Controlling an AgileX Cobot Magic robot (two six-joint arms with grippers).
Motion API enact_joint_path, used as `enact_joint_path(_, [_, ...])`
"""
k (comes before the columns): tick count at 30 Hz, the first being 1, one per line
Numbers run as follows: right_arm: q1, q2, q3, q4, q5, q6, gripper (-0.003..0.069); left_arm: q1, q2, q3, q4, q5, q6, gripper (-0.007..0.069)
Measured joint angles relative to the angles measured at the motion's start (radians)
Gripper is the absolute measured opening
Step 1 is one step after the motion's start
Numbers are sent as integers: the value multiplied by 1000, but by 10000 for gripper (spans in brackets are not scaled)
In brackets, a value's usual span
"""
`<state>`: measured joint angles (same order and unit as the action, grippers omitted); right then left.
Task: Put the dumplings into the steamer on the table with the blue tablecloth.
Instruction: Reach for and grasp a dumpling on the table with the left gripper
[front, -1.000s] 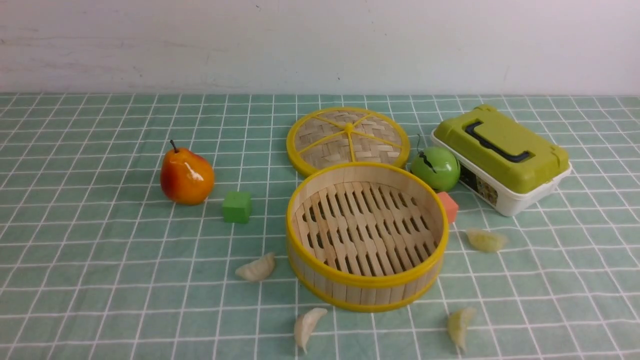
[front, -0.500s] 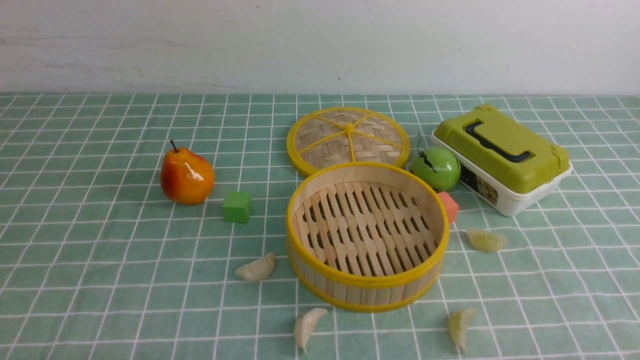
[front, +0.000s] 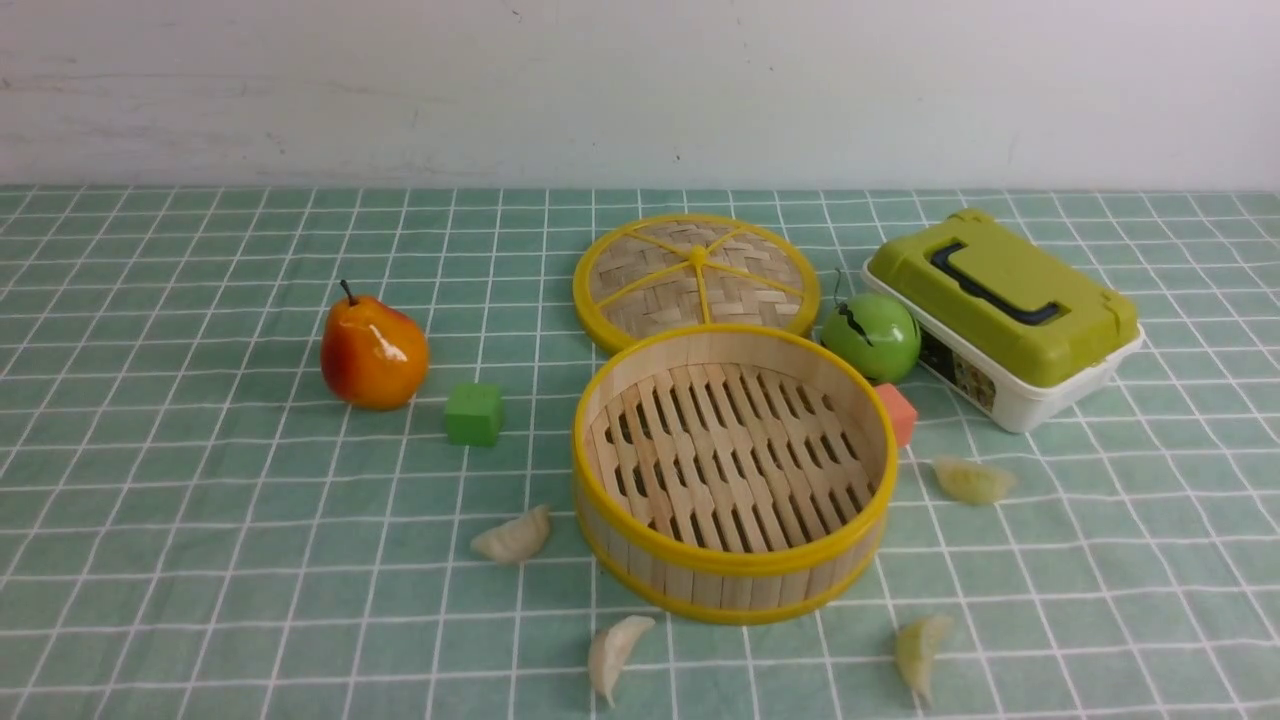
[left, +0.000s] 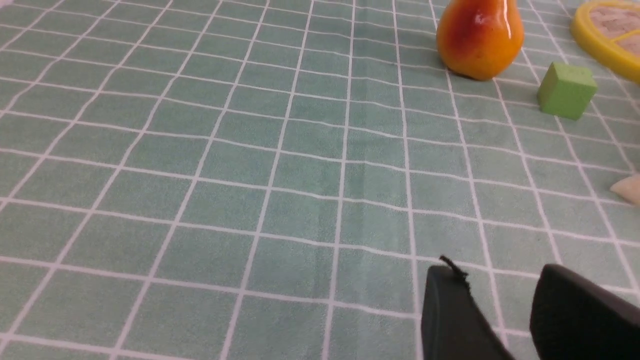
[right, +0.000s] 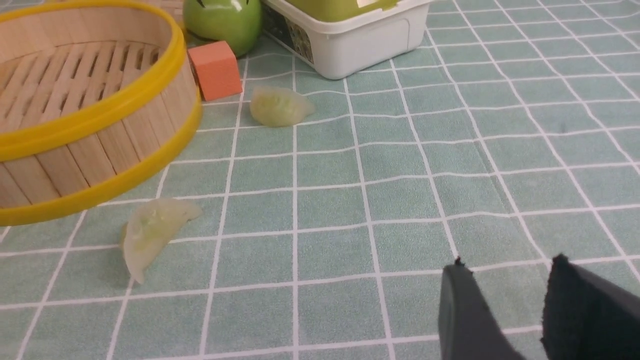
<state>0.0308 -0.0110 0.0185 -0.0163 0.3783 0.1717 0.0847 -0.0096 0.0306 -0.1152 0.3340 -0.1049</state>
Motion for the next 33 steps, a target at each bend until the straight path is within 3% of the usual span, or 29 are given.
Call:
enact_joint_path(2, [0, 0, 0, 49, -1, 3, 240, 0, 0, 0, -72, -28, -47, 237])
enact_joint_path(7, [0, 0, 1, 482, 17, 121, 240, 0, 0, 0, -721, -186, -432, 237])
enact_joint_path(11, [0, 0, 8, 778, 26, 194, 240, 0, 0, 0, -979, -241, -514, 237])
enact_joint_path(14, [0, 0, 8, 853, 20, 205, 240, 0, 0, 0, -1025, -248, -464, 237])
enact_joint_path(20, [0, 0, 8, 806, 20, 201, 240, 0, 0, 0, -1036, -184, -279, 237])
enact_joint_path(27, [0, 0, -7, 752, 23, -34, 240, 0, 0, -68, -1029, 22, 65, 234])
enact_joint_path(30, [0, 4, -75, 736, 24, -107, 221, 0, 8, -145, -1011, 55, 124, 197])
enact_joint_path(33, [0, 92, -222, 658, 26, -187, 96, 0, 110, -272, -914, 100, 154, 72])
